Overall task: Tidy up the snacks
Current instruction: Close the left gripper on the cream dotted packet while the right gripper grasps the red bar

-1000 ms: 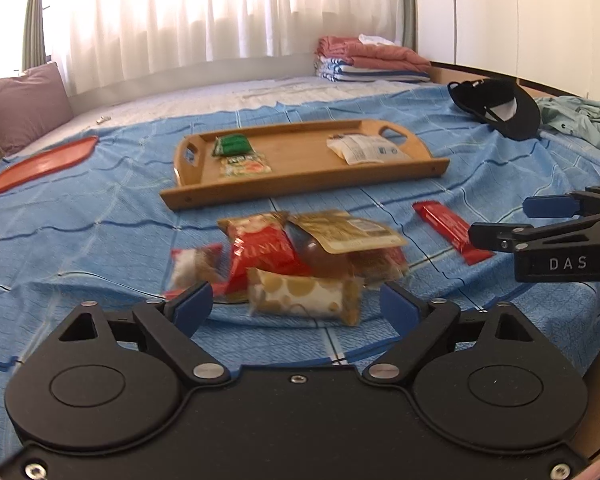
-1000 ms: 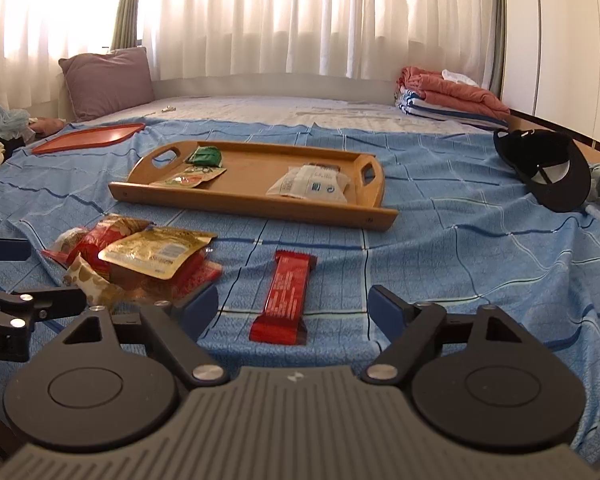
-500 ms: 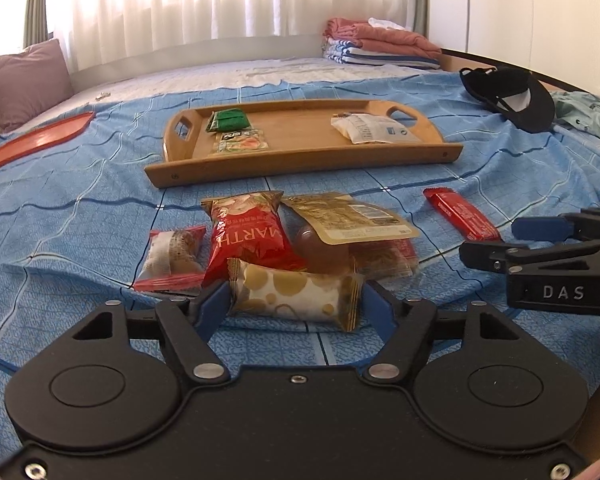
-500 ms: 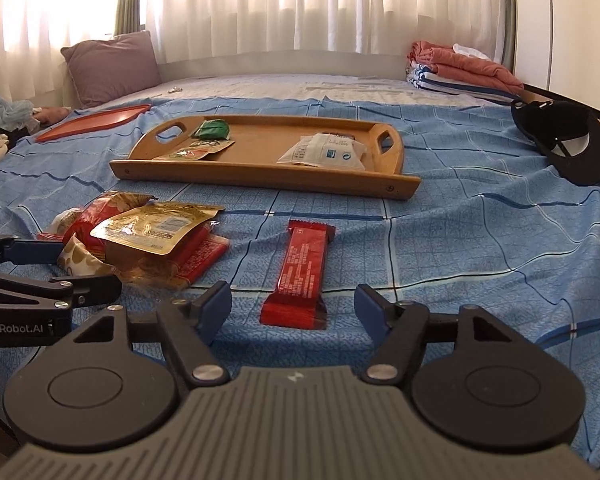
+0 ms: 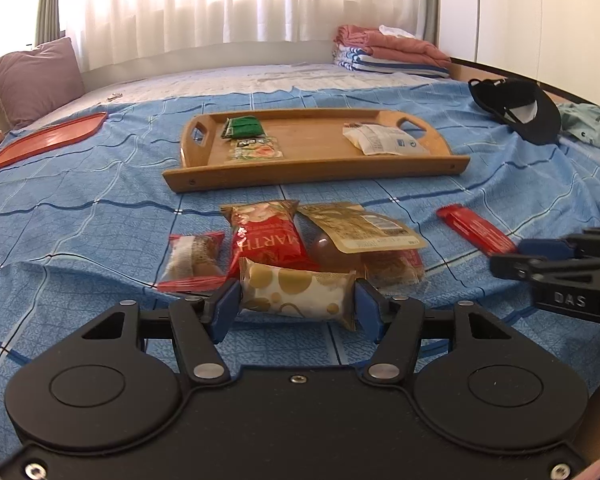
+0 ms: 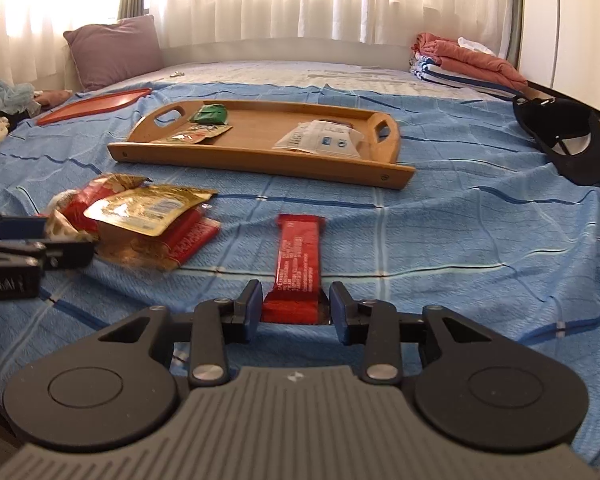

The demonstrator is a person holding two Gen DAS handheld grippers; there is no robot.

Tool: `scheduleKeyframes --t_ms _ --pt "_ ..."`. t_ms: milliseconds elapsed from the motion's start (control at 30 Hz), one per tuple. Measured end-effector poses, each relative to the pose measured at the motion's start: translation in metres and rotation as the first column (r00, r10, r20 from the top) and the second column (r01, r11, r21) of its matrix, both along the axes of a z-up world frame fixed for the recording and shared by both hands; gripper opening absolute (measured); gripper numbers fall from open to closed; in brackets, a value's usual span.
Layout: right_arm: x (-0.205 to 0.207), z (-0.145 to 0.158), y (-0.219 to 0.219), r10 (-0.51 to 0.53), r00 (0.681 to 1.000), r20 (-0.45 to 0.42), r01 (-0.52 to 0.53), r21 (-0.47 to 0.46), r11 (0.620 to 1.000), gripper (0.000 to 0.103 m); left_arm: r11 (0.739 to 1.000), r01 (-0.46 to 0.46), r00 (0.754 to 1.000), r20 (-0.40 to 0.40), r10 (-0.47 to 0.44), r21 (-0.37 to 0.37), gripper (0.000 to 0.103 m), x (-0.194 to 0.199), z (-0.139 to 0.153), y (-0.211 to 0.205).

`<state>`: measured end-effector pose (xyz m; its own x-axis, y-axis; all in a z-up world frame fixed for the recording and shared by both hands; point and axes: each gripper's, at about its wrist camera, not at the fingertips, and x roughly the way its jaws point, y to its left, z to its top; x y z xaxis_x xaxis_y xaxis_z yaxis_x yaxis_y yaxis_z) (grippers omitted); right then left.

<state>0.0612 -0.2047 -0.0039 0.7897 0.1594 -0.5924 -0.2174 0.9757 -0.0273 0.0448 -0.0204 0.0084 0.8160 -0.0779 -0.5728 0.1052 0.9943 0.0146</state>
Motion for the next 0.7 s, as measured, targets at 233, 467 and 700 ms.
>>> scheduleKeyframes --t_ms 233,467,700 --pt "-0.004 0.002 -0.032 -0.097 0.995 -0.004 0.097 -0.037 0.995 0.046 1.000 -0.015 1.000 0.015 0.015 -0.004 0.059 -0.002 0.007 0.006" --pt "0.018 0.005 -0.072 -0.304 0.952 -0.016 0.303 -0.061 0.951 0.056 0.999 -0.039 0.999 0.036 0.039 -0.013 0.059 -0.002 0.016 0.012" --pt "0.010 0.016 -0.073 -0.275 0.961 -0.030 0.276 0.132 0.952 0.081 0.998 -0.066 0.997 0.042 0.067 -0.018 0.059 0.005 0.020 0.016"
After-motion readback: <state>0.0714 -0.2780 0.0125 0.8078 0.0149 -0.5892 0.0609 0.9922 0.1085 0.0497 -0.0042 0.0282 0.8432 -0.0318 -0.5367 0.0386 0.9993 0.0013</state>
